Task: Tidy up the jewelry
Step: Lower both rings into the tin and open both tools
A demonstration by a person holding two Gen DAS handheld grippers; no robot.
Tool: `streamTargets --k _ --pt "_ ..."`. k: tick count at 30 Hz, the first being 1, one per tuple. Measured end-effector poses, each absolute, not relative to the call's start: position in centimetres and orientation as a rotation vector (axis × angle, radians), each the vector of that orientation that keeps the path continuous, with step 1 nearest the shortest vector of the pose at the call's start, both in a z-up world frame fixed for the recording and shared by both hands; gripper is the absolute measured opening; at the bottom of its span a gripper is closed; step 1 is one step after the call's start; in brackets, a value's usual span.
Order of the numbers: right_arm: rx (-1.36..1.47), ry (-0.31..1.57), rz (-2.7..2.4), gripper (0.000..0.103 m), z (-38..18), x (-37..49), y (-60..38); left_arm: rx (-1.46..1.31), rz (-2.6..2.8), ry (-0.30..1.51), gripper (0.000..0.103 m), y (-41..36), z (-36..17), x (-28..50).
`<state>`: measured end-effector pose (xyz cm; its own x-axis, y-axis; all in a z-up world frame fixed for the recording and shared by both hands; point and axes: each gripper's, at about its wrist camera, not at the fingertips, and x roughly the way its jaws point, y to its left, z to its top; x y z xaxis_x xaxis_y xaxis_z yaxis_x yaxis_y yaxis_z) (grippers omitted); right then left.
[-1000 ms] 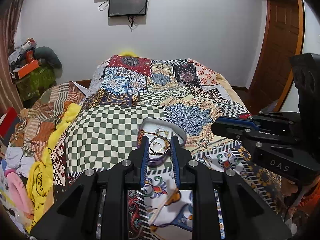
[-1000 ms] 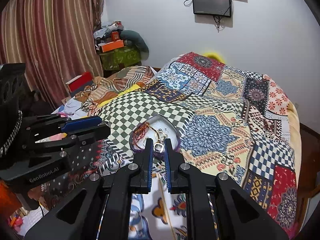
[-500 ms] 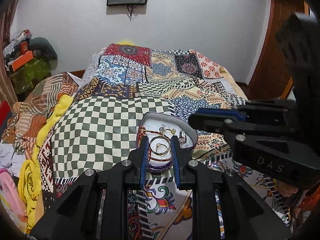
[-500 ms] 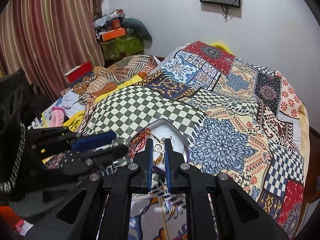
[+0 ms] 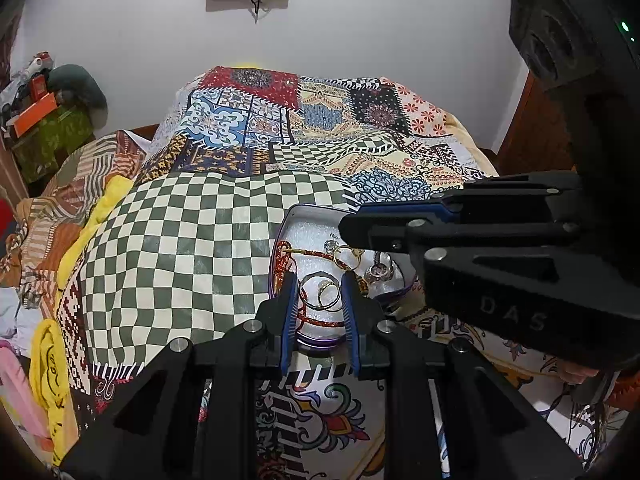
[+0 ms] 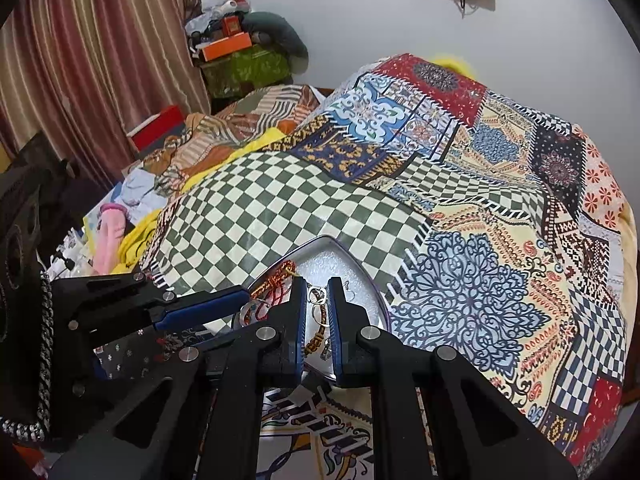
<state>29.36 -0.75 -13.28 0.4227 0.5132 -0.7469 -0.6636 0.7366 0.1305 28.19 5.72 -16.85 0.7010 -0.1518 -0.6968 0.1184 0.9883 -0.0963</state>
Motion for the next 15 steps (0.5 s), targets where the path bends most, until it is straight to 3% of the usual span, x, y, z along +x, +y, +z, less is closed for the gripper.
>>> streamTargets --k 11,13,15 --pt "-0.221 0.870 0.722 0.010 -13.57 29.43 -0.41 -0.051 -0.143 0.787 0.021 5.82 -17.14 28.14" --pt "-0.226 0.874 0.706 0.015 -13.52 29.45 -0.46 -0.051 -0.147 0.790 0.021 5.87 -17.07 27.88" --pt "-0.222 0.871 0.699 0.027 -13.32 29.34 -0.68 -0.051 -0.149 0.795 0.021 5.85 -16.98 27.61"
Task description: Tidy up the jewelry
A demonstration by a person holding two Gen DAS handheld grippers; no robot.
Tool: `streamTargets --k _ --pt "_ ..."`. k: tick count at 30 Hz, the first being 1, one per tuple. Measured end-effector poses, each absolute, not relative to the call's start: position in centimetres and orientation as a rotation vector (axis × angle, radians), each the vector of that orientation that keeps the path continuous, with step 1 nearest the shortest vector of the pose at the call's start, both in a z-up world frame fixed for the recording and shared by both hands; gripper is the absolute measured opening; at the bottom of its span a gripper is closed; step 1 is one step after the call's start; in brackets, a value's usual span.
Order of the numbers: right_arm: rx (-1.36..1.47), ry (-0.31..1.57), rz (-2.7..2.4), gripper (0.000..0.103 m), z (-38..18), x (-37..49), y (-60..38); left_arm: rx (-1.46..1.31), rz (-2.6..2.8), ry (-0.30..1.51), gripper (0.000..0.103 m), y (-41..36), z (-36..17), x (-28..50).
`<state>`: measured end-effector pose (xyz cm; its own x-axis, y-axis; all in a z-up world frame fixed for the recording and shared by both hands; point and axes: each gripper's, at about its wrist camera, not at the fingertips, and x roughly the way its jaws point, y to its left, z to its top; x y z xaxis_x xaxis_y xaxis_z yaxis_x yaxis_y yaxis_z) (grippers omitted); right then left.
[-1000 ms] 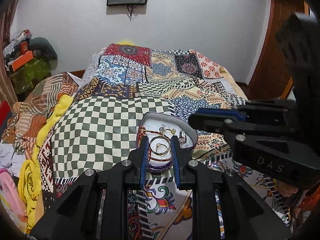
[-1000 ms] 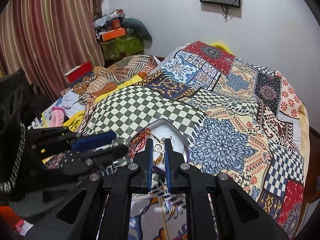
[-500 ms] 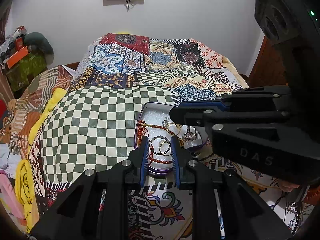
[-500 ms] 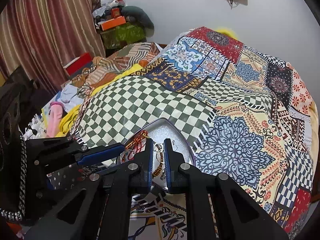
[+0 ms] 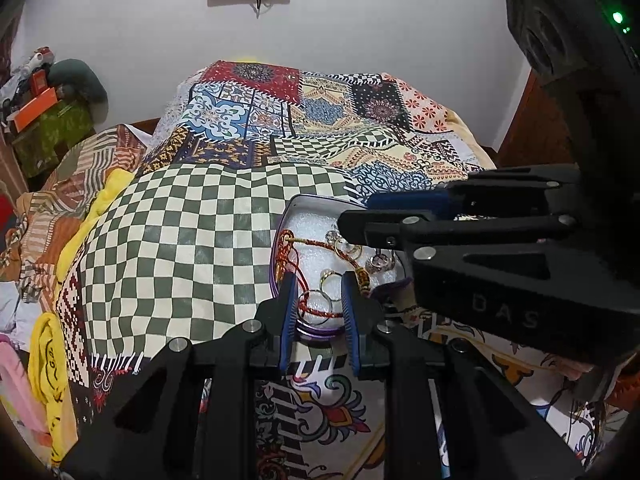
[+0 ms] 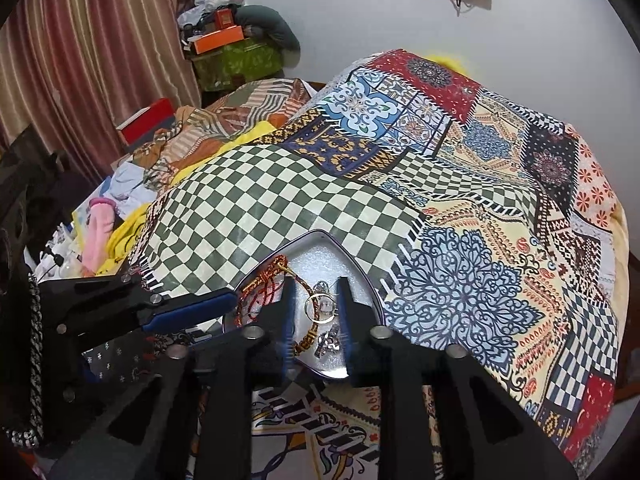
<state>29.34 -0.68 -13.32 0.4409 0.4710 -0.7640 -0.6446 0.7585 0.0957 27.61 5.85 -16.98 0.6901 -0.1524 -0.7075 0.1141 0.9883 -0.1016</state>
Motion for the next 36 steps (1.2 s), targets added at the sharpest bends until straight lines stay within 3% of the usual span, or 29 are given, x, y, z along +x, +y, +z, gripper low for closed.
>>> streamTargets --k 3,12,21,23,25,27,28,33,36 --pt "-0.214 0.848 0.686 0.037 -12.6 28.9 -1.2 -0.046 -0.144 0.790 0.021 5.9 -16.5 27.1" --pt "-0.165 0.642 0.633 0.037 -6.2 24.8 -4.2 -0.050 -0.066 0.662 0.021 7.0 -11.0 23.5" --pt "-0.061 0.332 0.578 0.037 1.9 16.4 -8.3 -0.019 0.003 0.343 0.021 5.8 -0.7 14.5" --pt "-0.026 0.276 0.571 0.037 3.2 14.3 -9.4 -0.006 0.017 0.268 0.027 5.1 1.0 11.8" --pt "-0.009 0.242 0.563 0.037 3.8 12.8 -10.0 -0.002 0.030 0.211 0.044 4.6 2.0 10.0" --pt "-0.001 0.214 0.561 0.038 4.2 11.1 -10.3 0.001 0.049 0.157 0.054 4.0 2.8 8.0" --pt "-0.001 0.198 0.556 0.040 4.4 10.2 -10.5 0.003 0.056 0.142 0.057 3.8 3.0 7.3" --pt "-0.013 0.124 0.484 0.080 4.4 7.6 -10.6 0.001 0.081 0.105 0.067 2.9 3.1 5.0" --pt "-0.015 0.099 0.434 0.092 4.2 6.8 -10.5 -0.012 0.100 0.100 0.073 2.7 2.9 4.4"
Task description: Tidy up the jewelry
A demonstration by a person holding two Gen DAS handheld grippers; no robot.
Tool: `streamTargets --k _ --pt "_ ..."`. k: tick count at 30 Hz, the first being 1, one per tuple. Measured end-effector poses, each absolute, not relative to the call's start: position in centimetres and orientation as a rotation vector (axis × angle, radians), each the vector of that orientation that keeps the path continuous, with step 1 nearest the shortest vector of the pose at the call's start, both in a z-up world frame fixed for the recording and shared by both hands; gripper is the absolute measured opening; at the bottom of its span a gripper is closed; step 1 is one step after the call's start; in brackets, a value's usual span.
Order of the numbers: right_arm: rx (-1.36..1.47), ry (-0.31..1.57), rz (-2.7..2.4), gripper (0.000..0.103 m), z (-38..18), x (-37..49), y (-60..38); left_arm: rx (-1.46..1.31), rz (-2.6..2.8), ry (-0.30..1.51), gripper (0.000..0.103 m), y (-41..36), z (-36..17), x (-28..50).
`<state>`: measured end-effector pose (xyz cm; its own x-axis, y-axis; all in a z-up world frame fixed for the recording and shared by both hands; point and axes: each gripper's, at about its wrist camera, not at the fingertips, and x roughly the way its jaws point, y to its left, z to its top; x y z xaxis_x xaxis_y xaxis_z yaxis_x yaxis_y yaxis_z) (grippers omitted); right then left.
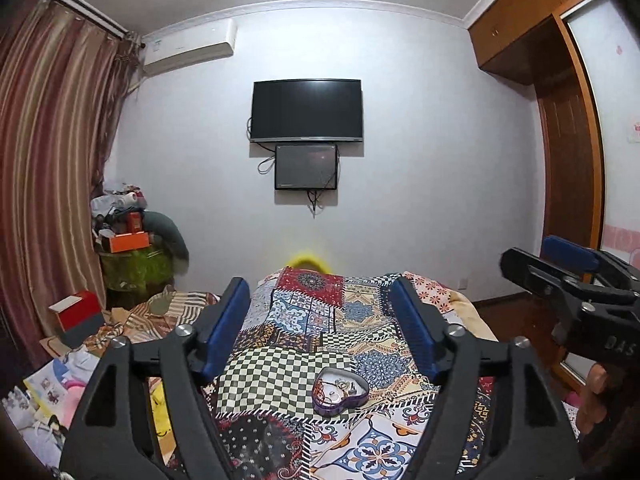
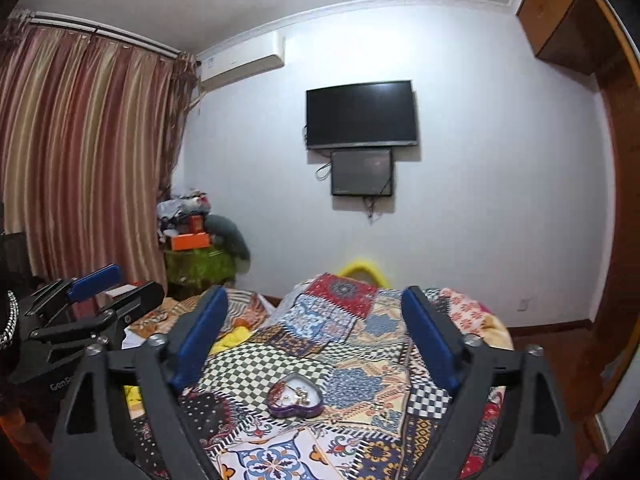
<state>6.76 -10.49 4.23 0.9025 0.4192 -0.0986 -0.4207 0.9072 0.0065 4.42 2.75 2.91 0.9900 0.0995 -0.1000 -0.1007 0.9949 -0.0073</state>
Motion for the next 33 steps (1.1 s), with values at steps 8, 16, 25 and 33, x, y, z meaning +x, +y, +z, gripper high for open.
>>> streamTargets --k 8,16,25,33 --pt "-0.043 0.070 0.384 0.103 4.3 6.2 -10.3 -0.030 0.099 0.122 0.073 2.8 2.4 4.0" --pt "-0.049 0.086 0.399 0.103 3.4 5.3 -11.1 -0.040 0.102 0.135 0.073 3.0 2.2 3.6" --pt "-0.050 0.112 0.406 0.103 2.9 5.1 -11.1 -0.049 0.103 0.148 0.073 3.3 1.6 4.0" --pt "-0.040 0.131 0.404 0.103 2.9 5.2 -11.4 -0.059 0.101 0.163 0.073 3.5 1.2 4.4"
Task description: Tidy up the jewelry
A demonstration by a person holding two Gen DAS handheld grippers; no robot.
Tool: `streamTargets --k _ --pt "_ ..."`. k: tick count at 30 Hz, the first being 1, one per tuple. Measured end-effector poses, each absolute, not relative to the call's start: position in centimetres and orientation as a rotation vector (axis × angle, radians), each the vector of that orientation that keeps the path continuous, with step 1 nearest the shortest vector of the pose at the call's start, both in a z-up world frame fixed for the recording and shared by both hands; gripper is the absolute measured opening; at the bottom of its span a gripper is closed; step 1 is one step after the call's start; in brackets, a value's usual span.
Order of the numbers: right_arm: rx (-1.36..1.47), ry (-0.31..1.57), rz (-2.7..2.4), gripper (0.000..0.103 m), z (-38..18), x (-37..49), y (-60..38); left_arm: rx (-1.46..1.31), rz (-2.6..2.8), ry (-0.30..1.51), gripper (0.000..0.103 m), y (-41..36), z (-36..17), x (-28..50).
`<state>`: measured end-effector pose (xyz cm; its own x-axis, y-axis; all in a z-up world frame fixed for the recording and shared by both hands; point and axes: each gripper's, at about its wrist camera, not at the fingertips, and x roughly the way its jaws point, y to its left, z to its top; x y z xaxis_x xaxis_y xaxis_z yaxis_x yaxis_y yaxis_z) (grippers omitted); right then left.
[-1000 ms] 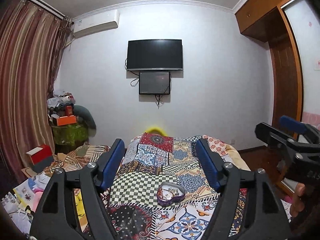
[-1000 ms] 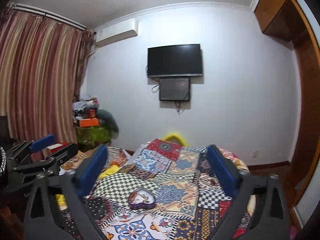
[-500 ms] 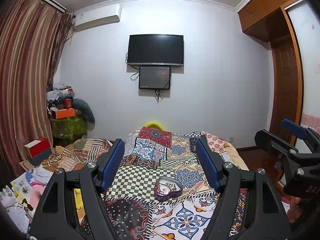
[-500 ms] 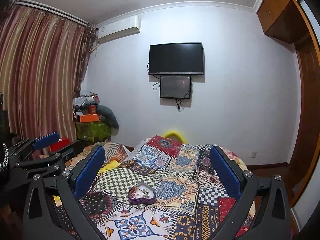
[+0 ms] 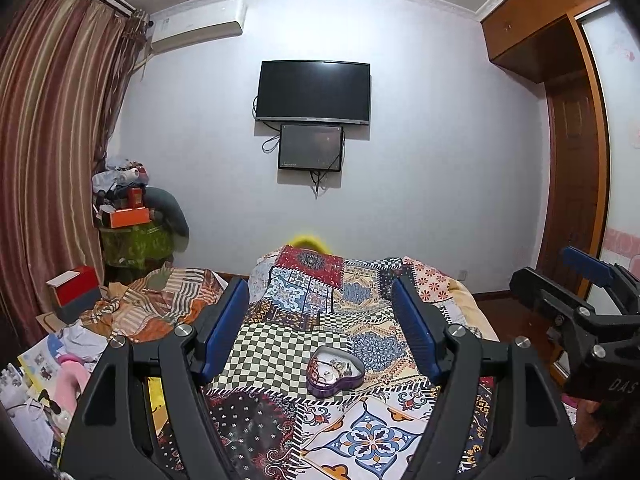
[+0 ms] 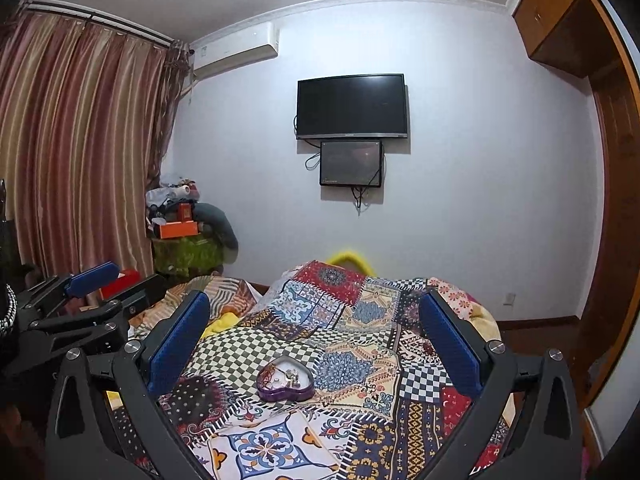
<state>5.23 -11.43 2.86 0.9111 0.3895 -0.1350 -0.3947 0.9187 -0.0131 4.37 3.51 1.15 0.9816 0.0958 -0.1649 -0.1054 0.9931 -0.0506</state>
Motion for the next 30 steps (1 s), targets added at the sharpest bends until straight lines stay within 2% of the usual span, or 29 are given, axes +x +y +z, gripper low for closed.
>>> streamTargets --k 30 --pt "0.003 0.161 0.404 0.103 3.11 5.97 -12.20 -0.090 0.071 0.189 0.073 3.98 0.84 5.01"
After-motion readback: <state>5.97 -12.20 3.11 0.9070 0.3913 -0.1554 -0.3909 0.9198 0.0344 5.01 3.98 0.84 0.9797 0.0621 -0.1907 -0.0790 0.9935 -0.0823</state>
